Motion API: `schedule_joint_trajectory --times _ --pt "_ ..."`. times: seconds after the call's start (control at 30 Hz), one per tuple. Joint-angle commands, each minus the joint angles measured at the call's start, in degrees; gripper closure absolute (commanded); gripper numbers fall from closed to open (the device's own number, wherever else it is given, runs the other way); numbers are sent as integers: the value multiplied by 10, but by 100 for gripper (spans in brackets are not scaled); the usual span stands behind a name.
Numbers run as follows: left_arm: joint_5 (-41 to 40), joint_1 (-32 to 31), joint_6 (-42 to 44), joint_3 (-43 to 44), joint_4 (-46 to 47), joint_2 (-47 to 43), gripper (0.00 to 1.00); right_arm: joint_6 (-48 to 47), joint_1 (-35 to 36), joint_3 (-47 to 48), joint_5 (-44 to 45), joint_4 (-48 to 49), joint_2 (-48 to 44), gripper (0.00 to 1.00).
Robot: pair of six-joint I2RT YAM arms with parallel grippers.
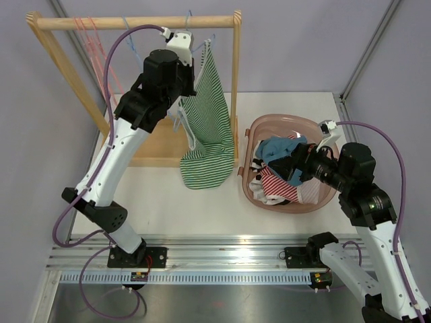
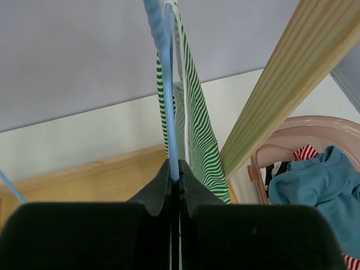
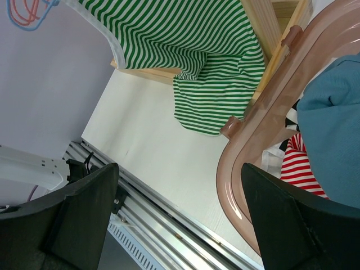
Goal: Remove the tank top from the hanger
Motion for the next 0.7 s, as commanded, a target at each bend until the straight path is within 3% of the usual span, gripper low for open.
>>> schedule_joint_trajectory --times 0.0,0.2,0.47,0.57,0.67 --pt "-34 0 -5 31 36 -62 100 0 0 0 -21 29 0 4" --pt "-21 0 -7 26 30 -104 100 6 0 4 -30 40 1 3" --pt "22 0 -54 -75 -5 -204 100 26 0 -6 -76 76 2 1" --pt "54 0 -80 -147 -20 -273 100 77 0 -31 -147 150 4 1" --pt "94 0 -102 -214 -29 -360 100 182 0 -78 -201 293 9 1"
